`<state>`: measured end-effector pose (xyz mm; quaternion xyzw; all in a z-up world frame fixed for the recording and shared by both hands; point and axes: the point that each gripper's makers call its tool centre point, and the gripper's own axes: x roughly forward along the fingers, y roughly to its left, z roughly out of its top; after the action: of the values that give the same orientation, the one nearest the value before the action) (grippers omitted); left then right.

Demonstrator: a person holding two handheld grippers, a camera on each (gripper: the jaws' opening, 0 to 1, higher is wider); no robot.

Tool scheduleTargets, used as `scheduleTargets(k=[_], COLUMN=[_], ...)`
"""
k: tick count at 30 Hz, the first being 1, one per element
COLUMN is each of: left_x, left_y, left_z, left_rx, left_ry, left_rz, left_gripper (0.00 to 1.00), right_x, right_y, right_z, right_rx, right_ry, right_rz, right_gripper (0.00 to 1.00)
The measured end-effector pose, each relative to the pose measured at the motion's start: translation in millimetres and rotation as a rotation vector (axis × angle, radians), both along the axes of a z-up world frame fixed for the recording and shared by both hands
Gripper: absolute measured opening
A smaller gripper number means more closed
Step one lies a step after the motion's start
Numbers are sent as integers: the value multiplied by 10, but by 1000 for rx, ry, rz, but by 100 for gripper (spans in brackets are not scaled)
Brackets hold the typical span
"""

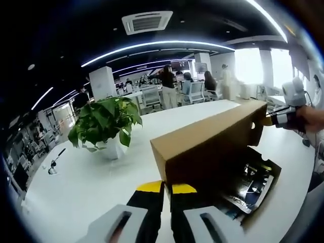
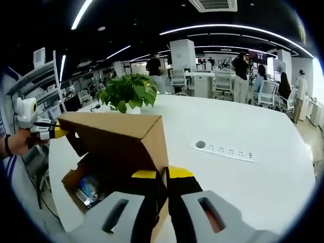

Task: Operate the shoe box by opening the lid, removing the specified soft item, and placing it in the target area until the item is outside and the box remains undamaged.

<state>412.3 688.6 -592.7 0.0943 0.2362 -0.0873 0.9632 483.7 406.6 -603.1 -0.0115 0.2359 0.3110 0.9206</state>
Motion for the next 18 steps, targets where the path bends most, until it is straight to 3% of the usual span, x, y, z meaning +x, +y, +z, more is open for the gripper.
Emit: scheduleTargets(k=[18], left_x=[128], left_y=[44], left_z=[-338], left_rx=[2], left_ry=[72], left_rz=[-14], left_gripper=[3], right_x=[157], right_y=[21], right_z=[-205], right_rx=[-14], right_ry=[41], right_rz=[-2], right_gripper=[1])
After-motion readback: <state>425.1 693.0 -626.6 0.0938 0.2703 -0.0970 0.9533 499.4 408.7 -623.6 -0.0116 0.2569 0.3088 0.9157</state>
